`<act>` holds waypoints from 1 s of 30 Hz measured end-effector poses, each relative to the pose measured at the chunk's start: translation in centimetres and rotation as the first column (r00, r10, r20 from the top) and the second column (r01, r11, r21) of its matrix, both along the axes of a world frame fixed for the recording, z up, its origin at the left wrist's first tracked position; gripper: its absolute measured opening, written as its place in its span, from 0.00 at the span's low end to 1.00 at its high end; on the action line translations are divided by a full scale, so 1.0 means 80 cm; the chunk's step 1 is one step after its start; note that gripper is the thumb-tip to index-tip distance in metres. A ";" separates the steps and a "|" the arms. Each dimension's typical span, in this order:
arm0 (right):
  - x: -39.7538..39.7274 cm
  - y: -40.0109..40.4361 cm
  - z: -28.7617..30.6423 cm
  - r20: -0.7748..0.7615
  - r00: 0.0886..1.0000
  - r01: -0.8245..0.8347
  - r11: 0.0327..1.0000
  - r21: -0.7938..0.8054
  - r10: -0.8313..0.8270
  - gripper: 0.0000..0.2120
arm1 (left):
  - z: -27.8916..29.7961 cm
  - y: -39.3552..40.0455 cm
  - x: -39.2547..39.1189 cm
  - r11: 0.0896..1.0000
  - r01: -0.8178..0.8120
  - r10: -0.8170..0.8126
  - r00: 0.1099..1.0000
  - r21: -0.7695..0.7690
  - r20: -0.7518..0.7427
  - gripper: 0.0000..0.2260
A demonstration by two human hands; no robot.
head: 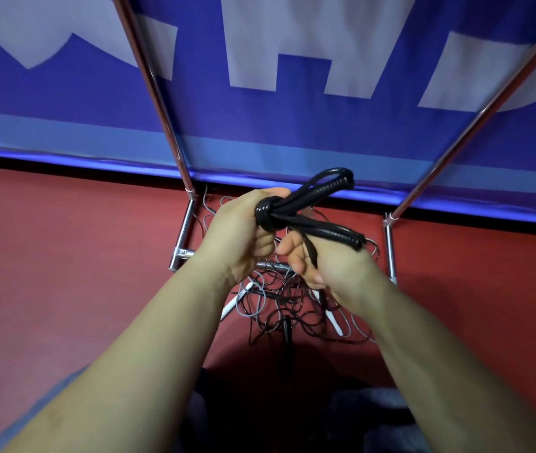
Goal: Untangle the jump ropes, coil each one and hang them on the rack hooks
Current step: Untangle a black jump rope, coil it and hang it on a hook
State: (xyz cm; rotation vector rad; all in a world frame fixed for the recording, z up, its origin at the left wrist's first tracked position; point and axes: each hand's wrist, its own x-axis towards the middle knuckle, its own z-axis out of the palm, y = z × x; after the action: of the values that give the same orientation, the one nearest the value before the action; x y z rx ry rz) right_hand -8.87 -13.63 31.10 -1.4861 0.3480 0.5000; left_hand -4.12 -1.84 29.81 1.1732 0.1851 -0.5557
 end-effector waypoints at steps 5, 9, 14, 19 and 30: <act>-0.002 0.006 -0.002 0.067 0.982 -0.152 0.946 -0.285 0.178 0.18 | -0.002 0.013 0.009 0.925 -0.270 0.262 0.963 0.269 0.066 0.11; -0.008 0.007 -0.005 0.166 0.923 -0.251 0.872 -0.419 0.346 0.09 | -0.009 0.027 0.015 0.740 -0.421 0.280 0.902 0.524 0.330 0.11; -0.003 -0.012 0.003 0.335 0.899 -0.049 0.824 -0.565 0.282 0.09 | -0.015 0.029 0.012 0.741 -0.309 0.081 0.922 0.596 0.378 0.11; 0.003 -0.039 0.006 0.425 0.882 0.102 0.799 -0.593 0.203 0.07 | -0.011 0.024 0.002 0.817 0.066 -0.270 0.922 0.573 0.279 0.11; 0.001 -0.044 -0.001 -0.053 0.921 -0.388 0.921 -0.013 0.387 0.33 | -0.008 0.014 -0.006 0.915 0.276 -0.335 0.926 0.295 0.173 0.16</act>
State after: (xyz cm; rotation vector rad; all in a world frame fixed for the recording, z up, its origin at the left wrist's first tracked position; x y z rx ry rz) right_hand -8.75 -17.19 31.00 -1.5741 0.0941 0.8529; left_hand -4.62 -0.68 29.19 1.5309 -0.1237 -0.6858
